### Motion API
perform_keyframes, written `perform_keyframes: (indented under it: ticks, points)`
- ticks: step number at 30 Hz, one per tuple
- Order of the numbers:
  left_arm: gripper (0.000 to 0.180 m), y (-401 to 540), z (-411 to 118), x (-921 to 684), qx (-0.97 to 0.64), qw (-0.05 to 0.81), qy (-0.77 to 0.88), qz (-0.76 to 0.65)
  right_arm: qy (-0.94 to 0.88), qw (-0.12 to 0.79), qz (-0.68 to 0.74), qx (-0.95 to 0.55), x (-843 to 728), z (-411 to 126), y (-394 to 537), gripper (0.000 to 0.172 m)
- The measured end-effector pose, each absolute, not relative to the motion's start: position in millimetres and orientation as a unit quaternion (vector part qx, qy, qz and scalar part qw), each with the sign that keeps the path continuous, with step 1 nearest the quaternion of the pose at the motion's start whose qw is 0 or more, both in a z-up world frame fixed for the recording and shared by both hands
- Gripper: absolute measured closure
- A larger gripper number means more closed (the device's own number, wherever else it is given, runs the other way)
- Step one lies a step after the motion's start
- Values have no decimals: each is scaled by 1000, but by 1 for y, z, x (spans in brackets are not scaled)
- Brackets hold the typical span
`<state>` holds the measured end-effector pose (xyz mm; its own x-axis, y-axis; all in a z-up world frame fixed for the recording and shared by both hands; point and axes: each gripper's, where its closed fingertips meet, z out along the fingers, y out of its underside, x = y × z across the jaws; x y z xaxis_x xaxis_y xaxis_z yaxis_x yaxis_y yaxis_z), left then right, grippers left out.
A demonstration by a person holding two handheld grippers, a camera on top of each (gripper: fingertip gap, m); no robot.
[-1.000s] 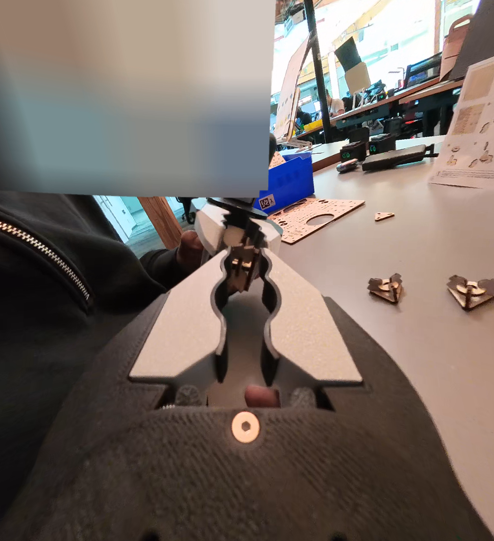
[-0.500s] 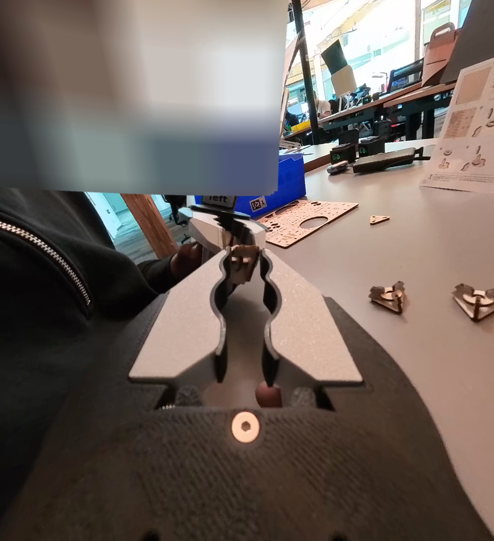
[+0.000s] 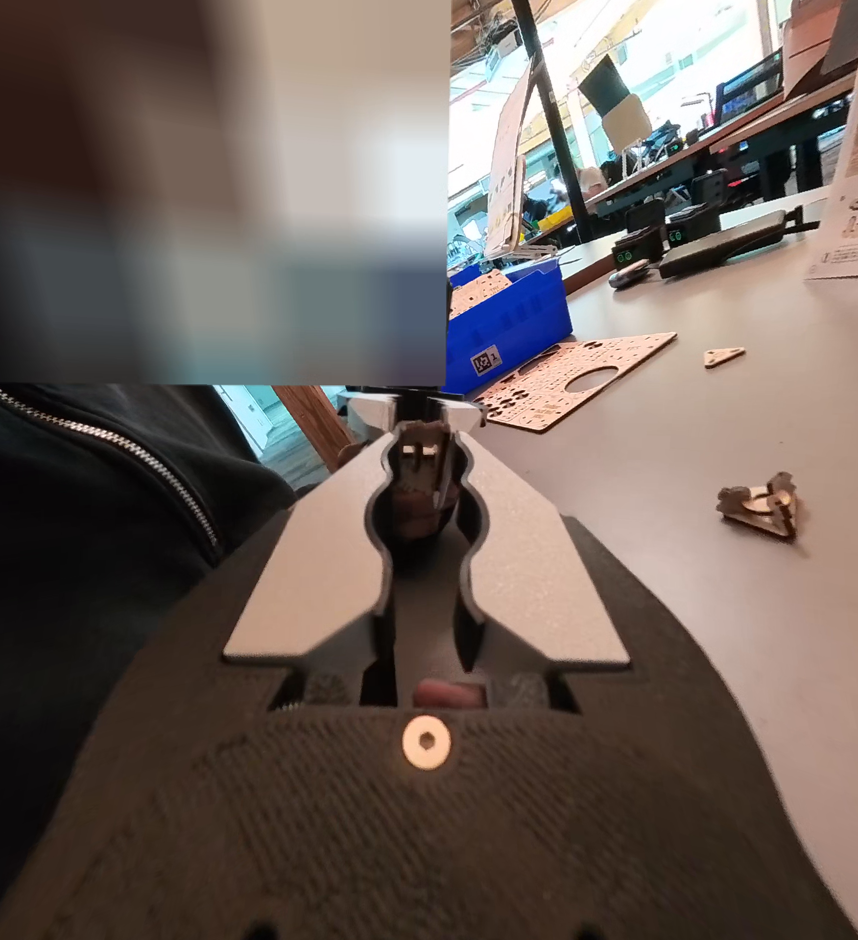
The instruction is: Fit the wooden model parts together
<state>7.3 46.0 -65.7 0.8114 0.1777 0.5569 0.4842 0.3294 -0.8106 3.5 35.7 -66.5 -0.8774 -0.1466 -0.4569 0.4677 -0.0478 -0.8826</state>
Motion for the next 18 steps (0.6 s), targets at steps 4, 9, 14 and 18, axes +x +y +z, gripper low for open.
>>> perform_keyframes:
  ticks: [4, 9, 14, 18]
  points:
    - [162, 46, -67, 7, -574, 759, -292, -95, 667, 201, -708, 113, 3, -68, 35, 156]
    - [162, 46, -70, 6, -583, 752, -297, -80, 676, 210, -697, 113, 2, -72, 35, 155]
    - [162, 48, -73, 5, -594, 744, -299, -67, 681, 232, -684, 119, 2, -76, 36, 156]
    - [162, 48, -74, 3, -592, 742, -306, -69, 681, 241, -680, 125, 0, -77, 36, 156]
